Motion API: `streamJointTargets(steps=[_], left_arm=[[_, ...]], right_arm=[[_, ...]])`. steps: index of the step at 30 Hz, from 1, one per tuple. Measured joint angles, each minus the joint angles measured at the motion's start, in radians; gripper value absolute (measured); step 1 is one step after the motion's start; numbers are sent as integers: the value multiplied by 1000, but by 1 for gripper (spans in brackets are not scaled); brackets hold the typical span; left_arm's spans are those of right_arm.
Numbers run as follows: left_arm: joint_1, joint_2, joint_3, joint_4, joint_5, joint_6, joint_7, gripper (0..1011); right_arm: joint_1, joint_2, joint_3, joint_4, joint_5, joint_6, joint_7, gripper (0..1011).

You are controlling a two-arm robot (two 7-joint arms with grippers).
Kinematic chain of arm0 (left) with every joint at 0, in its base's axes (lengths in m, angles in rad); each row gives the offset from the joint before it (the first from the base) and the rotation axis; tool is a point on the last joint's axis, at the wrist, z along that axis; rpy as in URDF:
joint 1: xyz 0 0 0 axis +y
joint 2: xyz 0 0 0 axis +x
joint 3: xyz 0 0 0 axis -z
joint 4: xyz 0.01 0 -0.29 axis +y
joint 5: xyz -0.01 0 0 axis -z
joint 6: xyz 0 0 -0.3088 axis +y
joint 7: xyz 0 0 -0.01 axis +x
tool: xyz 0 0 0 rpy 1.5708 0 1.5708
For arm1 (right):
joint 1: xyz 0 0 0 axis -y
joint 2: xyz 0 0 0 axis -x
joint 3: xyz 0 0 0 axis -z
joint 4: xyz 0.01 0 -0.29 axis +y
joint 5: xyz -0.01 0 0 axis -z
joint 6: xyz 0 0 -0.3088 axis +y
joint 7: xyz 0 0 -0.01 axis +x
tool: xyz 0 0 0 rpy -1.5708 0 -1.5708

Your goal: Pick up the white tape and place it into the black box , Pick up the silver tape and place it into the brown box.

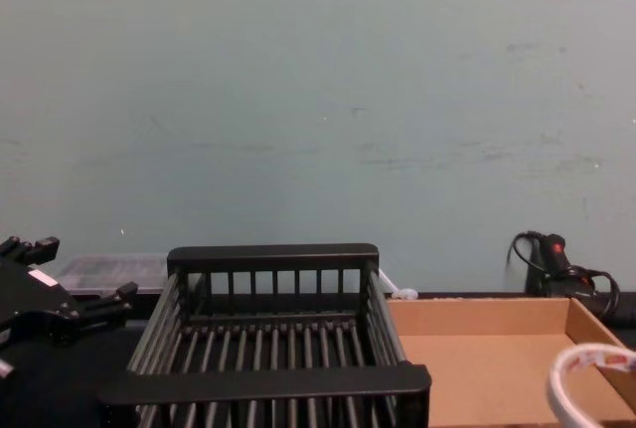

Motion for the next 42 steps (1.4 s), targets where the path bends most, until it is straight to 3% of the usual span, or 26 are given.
streamJointTargets(steps=[12,27,42], left_arm=[[0,0,0,0,0,0,0,1001],[0,0,0,0,0,0,0,1001],[0,0,0,0,0,0,0,1001]], right_arm=[[99,-36,-54,63,-43,-22,16,90],[264,-134,-160,181,-91,-63,53,90],[381,-197,-231,280,-117,-79,83,90]])
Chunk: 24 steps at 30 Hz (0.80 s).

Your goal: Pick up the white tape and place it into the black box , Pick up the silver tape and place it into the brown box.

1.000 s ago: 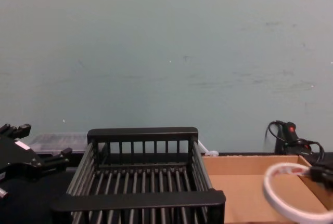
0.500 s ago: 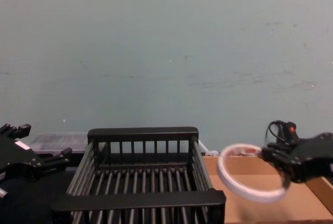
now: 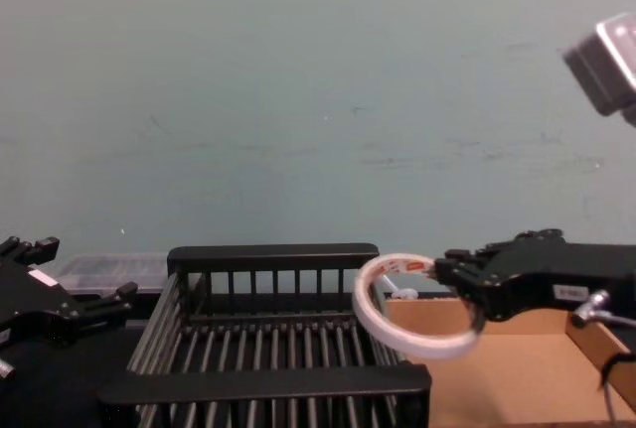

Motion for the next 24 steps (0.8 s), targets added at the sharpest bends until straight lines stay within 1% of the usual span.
streamJointTargets(steps=[9,12,14,15,24], left_arm=[[0,0,0,0,0,0,0,1001],[0,0,0,0,0,0,0,1001],[0,0,0,0,0,0,0,1001],[0,0,0,0,0,0,0,1001],[0,0,0,0,0,0,0,1001]], right_arm=[[61,-28,-33,60,-10,-20,23,90],[85,-39,-47,88,-14,-28,34,90],[109,-51,-62,118,-19,-38,43,90],[109,-51,-62,118,-19,-38,43,90],[160,-81,-92,186,-25,-59,63,90]])
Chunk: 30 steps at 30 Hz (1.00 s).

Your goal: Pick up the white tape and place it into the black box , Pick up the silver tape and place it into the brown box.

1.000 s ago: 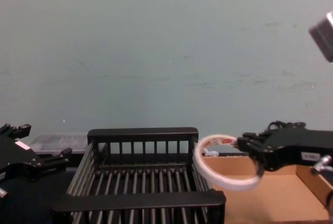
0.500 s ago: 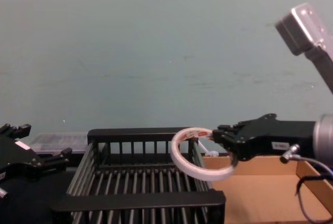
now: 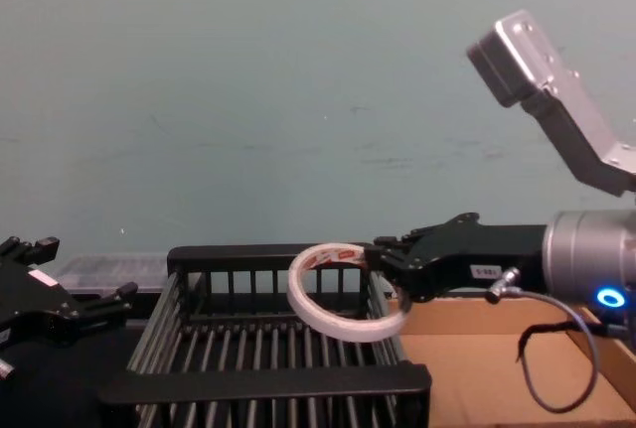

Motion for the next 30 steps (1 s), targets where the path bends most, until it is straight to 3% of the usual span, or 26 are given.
streamJointTargets(steps=[12,27,30], left_arm=[[0,0,0,0,0,0,0,1001],[0,0,0,0,0,0,0,1001],[0,0,0,0,0,0,0,1002]], right_arm=[[36,-27,-15,52,-4,-9,-1,90],[35,-27,-15,51,-5,-9,-3,90],[35,-26,-15,50,-5,-9,-3,143]])
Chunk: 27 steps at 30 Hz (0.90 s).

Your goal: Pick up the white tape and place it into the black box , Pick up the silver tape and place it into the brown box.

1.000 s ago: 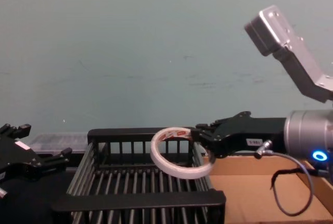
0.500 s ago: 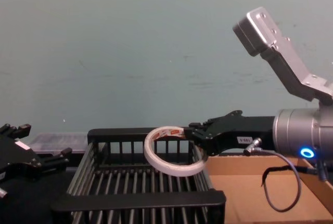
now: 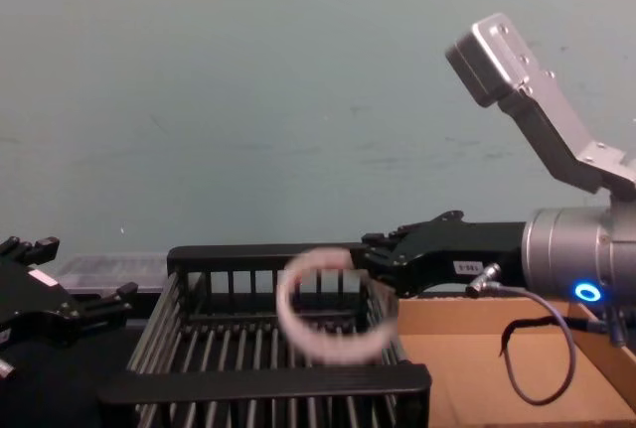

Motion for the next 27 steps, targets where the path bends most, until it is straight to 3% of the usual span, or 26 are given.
streamJointTargets(steps=[22,27], left_arm=[[0,0,0,0,0,0,0,1001],[0,0,0,0,0,0,0,1001]], right_arm=[[-1,1,1,-2,0,1,0,840],[-1,1,1,-2,1,1,0,957]])
